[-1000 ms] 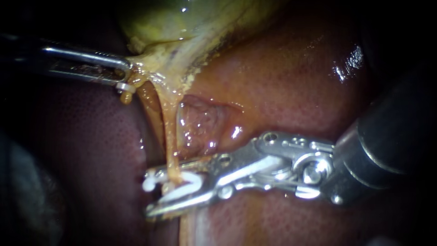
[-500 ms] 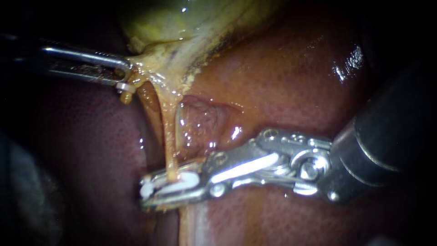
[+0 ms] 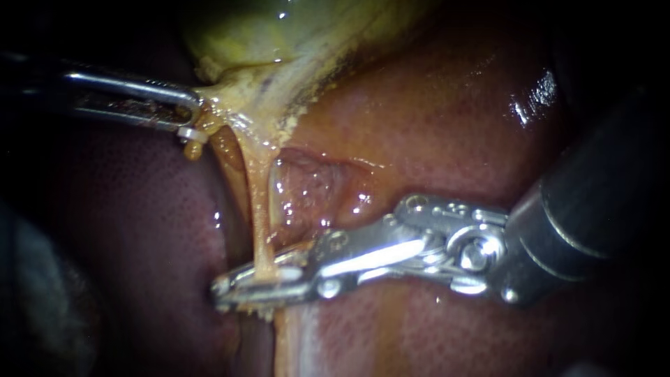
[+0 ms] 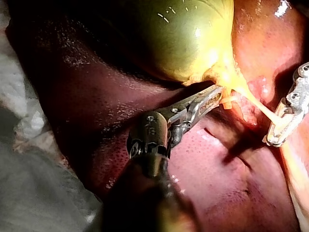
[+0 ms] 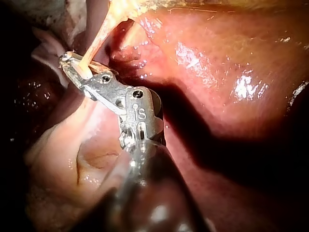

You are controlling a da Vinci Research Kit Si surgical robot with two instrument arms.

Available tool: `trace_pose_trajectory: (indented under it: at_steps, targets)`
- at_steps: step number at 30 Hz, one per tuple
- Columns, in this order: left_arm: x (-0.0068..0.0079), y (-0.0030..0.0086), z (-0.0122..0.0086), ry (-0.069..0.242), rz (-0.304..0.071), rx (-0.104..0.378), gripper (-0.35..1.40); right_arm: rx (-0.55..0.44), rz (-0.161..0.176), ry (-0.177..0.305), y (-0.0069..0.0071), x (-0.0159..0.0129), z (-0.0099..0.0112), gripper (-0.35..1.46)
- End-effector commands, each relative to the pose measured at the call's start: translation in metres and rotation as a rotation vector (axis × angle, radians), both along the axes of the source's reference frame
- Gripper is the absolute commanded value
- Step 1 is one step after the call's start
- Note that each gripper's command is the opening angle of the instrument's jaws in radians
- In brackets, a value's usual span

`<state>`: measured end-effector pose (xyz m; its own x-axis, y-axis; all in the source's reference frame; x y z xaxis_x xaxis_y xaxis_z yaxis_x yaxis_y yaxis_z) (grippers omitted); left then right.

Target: Clipping first clip right tube

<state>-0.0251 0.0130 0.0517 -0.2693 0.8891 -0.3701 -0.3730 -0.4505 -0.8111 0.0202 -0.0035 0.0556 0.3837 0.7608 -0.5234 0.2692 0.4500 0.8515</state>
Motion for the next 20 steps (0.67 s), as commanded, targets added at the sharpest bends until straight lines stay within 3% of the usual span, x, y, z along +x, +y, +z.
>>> trace_pose_trajectory:
  at_steps: [1,20]
  targets:
    - [0.0000,0.0000,0.0000,0.000,0.000,0.000,-0.35,-0.005,-0.001,-0.008,0.0001,-0.0001,-0.0001,-0.35]
    - [0.0000,0.0001,0.0001,0.000,0.000,0.000,-0.35,0.015,-0.002,-0.020,-0.0001,-0.0005,-0.0002,-0.35]
